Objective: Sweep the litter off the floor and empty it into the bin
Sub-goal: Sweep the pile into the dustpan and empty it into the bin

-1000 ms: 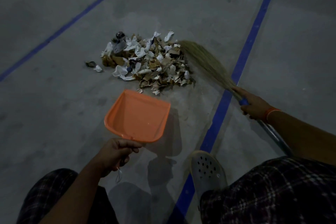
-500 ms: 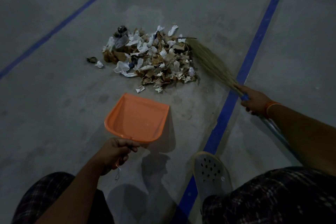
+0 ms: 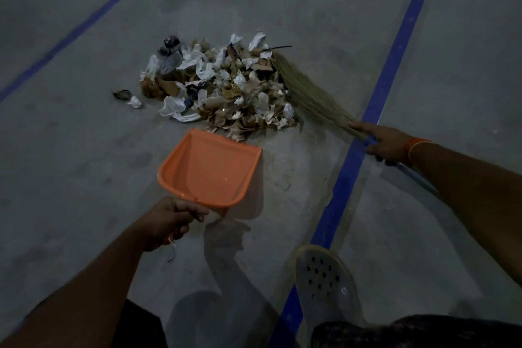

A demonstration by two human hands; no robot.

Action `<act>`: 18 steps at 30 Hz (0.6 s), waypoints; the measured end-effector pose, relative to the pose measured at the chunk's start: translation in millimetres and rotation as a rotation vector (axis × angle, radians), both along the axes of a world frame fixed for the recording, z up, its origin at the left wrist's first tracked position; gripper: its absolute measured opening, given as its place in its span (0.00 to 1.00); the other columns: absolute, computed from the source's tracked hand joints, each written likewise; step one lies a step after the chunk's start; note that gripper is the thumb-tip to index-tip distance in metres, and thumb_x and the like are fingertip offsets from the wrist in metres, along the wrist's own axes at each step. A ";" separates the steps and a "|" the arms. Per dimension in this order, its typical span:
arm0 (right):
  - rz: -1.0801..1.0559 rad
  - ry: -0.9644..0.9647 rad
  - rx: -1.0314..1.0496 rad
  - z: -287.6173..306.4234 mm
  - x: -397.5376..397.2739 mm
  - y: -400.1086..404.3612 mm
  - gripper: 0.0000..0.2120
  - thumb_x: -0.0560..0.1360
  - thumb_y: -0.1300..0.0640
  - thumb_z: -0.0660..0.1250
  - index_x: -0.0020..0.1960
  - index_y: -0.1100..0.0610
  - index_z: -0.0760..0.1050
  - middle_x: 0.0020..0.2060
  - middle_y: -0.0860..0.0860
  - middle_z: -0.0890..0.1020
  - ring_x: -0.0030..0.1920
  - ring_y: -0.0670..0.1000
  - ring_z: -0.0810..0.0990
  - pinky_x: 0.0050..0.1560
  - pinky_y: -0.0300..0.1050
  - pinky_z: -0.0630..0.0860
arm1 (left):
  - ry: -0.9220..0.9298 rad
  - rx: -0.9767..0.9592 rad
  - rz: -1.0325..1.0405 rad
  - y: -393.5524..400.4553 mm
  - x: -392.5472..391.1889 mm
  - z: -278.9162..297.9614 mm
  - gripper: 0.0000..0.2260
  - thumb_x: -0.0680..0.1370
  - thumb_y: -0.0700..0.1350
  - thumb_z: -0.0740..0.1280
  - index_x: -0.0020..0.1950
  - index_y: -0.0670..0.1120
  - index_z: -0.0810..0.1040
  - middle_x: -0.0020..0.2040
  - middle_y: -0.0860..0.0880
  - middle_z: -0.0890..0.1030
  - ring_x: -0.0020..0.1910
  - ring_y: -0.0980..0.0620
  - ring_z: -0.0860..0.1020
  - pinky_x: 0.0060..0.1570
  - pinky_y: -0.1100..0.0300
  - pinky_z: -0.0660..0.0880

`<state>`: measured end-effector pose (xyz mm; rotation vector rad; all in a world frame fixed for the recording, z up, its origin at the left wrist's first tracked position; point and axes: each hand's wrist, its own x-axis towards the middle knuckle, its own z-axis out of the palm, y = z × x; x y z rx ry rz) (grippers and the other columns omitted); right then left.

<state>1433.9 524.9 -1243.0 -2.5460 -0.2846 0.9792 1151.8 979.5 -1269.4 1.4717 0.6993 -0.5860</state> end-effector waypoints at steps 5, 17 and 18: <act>0.027 -0.033 0.029 -5.9 11.6 3.8 0.36 0.77 0.63 0.66 0.74 0.34 0.58 0.37 0.57 0.78 0.27 0.52 0.75 0.27 0.45 0.77 | -0.002 0.022 -0.007 -1.9 9.9 -10.0 0.22 0.77 0.24 0.56 0.46 0.41 0.87 0.44 0.42 0.84 0.24 0.53 0.70 0.23 0.66 0.64; 0.231 -0.046 0.086 -8.0 -21.5 1.9 0.38 0.74 0.64 0.67 0.70 0.30 0.57 0.37 0.48 0.76 0.27 0.47 0.76 0.29 0.36 0.75 | -0.051 0.017 0.030 -14.6 25.1 -15.4 0.20 0.77 0.24 0.56 0.48 0.39 0.86 0.42 0.43 0.83 0.23 0.53 0.69 0.22 0.66 0.62; 0.267 -0.064 0.075 -6.5 -25.7 2.4 0.38 0.74 0.64 0.67 0.70 0.31 0.56 0.36 0.44 0.74 0.27 0.44 0.75 0.29 0.35 0.74 | -0.054 0.016 0.022 -14.8 25.8 -16.6 0.20 0.77 0.24 0.56 0.48 0.38 0.86 0.42 0.43 0.83 0.24 0.53 0.69 0.22 0.66 0.62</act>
